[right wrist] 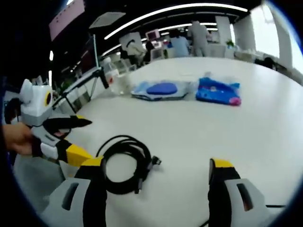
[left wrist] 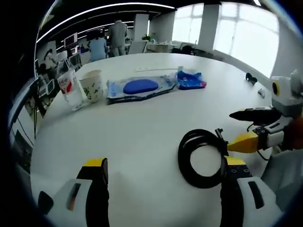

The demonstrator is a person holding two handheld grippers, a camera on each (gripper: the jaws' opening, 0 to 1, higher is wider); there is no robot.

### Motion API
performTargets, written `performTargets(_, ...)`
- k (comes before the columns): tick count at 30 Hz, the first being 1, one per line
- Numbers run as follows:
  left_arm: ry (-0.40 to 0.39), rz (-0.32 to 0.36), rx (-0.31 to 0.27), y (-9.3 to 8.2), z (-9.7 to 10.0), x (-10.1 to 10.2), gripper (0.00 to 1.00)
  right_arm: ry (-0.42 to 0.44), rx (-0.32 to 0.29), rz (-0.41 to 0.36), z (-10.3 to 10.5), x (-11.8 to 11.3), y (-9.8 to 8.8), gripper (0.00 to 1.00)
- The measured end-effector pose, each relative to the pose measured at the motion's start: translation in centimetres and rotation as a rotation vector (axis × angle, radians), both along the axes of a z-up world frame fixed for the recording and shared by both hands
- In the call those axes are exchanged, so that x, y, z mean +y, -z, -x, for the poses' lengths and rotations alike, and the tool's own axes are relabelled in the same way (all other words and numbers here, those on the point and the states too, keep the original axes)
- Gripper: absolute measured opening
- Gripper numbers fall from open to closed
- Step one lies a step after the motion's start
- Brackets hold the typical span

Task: Arrange the tabletop items into an orderly group along one side of the table until the central work area is clear of visible clutter.

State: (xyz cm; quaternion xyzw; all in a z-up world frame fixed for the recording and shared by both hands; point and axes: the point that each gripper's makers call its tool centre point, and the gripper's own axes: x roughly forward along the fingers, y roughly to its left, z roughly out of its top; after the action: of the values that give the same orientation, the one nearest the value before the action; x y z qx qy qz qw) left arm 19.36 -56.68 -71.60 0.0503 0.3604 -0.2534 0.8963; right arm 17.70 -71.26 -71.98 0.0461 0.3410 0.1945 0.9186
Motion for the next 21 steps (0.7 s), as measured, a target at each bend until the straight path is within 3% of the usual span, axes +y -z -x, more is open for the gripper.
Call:
performTargets(4, -0.011, -0.036, 0.005, 0.8, -0.2, 0.3, 0.99, 0.019, 0.010, 0.036, -0.2, -0.7, 0.5, 0.81)
performTargets(17, -0.005, -0.120, 0.021, 2.6, 0.1, 0.4, 0.97, -0.079, 0.068, 0.194, 1.1, 0.6, 2.8, 0.74)
performTargets(21, 0.000, -0.140, 0.021, 2.8, 0.2, 0.4, 0.96, -0.081, 0.055, 0.193, 0.8, 0.9, 2.5, 0.72)
